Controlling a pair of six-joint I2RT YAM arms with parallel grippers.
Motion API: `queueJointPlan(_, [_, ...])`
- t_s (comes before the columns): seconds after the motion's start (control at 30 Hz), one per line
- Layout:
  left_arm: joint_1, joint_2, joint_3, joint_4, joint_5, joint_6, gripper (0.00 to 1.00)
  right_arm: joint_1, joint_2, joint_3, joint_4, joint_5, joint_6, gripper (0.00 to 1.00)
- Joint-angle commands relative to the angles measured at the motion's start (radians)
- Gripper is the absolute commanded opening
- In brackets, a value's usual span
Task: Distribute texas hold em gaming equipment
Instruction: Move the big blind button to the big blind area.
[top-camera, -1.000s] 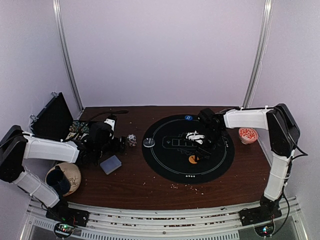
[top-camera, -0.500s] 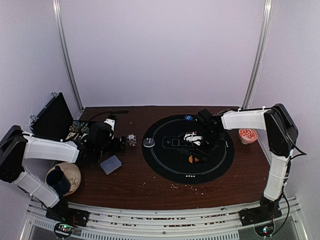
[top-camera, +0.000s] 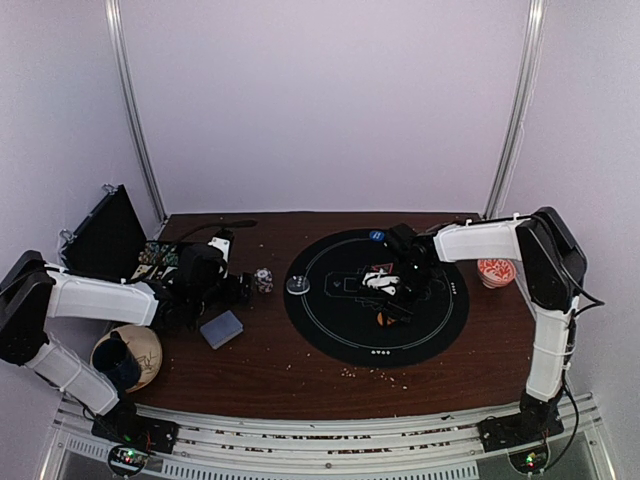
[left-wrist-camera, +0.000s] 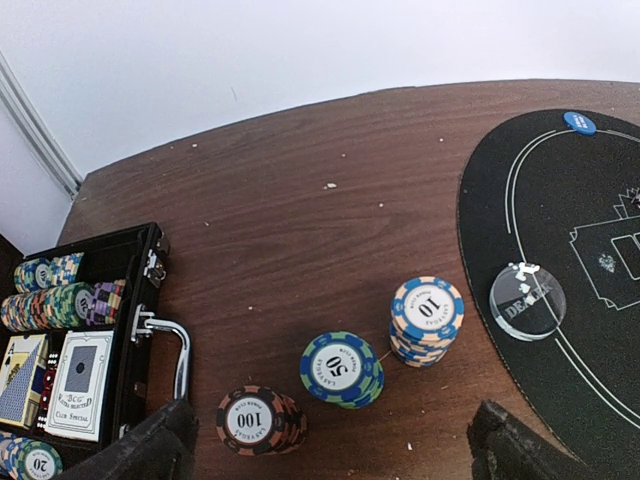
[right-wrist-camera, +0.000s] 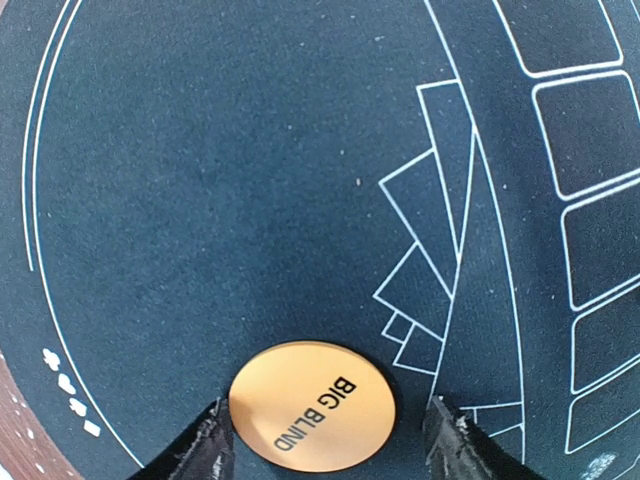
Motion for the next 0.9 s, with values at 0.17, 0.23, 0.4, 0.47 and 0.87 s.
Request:
queueJointPlan(0.17, [-0.005,-0.007,0.023,0.020,-0.010,0.010,0.98,0.024,0.031,-0.013,-0.042,-0.010,-0.017,0.52])
queueJointPlan(0.23, [-0.004,-0.009,0.021,0.020,-0.011,0.010,0.98,0.032,0.021,-0.018,-0.046,-0.011,-0.026,0.49])
queueJointPlan(0.4, [-0.005,-0.004,0.024,0.019,-0.010,0.010,0.98,0.044,0.005,-0.022,-0.055,-0.026,-0.047,0.43])
queueJointPlan(0.47, [-0.005,-0.002,0.024,0.019,-0.011,0.010,0.98,0.045,-0.004,-0.022,-0.063,-0.041,-0.058,0.42])
queueJointPlan(0.87, [-0.005,0.000,0.024,0.019,-0.012,0.011,0.98,0.111,-0.078,-0.040,-0.152,-0.124,-0.171,0.42])
